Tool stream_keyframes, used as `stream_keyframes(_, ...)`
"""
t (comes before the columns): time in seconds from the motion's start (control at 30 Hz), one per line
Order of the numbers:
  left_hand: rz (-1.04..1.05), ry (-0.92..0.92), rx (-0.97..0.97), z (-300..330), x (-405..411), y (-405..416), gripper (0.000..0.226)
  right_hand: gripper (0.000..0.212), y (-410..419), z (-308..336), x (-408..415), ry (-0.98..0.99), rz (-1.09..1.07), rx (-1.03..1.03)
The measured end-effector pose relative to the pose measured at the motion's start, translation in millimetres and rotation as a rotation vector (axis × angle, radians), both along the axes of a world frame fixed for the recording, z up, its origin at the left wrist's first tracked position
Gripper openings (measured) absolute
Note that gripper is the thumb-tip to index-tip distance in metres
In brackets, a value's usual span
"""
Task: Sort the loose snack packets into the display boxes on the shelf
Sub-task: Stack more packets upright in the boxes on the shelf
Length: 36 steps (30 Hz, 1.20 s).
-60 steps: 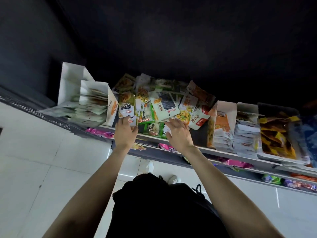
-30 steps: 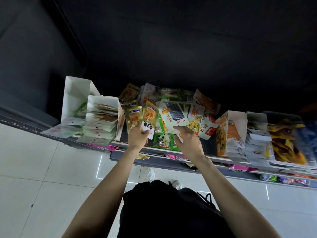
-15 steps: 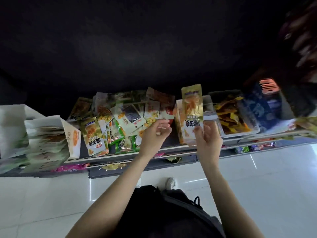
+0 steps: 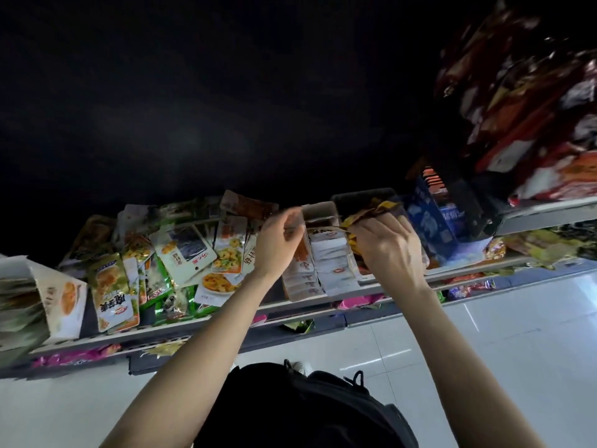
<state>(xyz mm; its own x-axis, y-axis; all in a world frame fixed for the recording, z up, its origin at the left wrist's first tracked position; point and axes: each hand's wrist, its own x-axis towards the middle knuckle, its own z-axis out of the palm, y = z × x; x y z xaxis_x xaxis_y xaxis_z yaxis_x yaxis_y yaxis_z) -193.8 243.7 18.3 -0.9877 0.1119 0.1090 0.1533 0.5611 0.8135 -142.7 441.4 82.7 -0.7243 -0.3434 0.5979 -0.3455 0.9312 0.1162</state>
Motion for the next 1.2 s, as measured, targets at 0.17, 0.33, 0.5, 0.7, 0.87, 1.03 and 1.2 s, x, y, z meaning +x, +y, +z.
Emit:
stream_keyframes(0.17,-0.105,0.062,-0.057,1.8,-13.2,10.8,0.031,0.023,-21.0,-19.4,-35.5,-0.199,-0.013,0.192)
stream_keyframes(0.33,-0.107,0.09,-0.244,-1.8,-23.6,21.9,0.028,0.031,-24.0,-33.6,-42.4,-0.324,-0.058,0.006)
stream_keyframes(0.5,-0.134,0.165,-0.281,1.8,-31.3,19.5,0.021,0.031,-6.0,-41.9,-23.0,-0.357,-0.103,-0.091)
stream_keyframes(0.7,-0.165,0.105,-0.243,1.0,-25.1,12.9,0.032,0.026,-33.4,-37.5,-45.9,-0.396,-0.111,-0.046)
stream_keyframes(0.87,-0.229,0.071,-0.202,6.4,-17.0,9.0,0.038,0.035,-39.5,-46.4,-42.6,-0.463,-0.268,0.044)
stream_keyframes(1.03,-0.12,0.179,-0.193,9.1,6.4,-20.8,0.023,0.016,-50.2,-39.9,-8.5,-0.232,-0.124,-0.285)
stream_keyframes(1.2,0.179,0.362,-0.215,-11.6,61.2,-112.2,0.016,0.027,-113.7,-50.6,19.6,-0.377,0.128,-0.371)
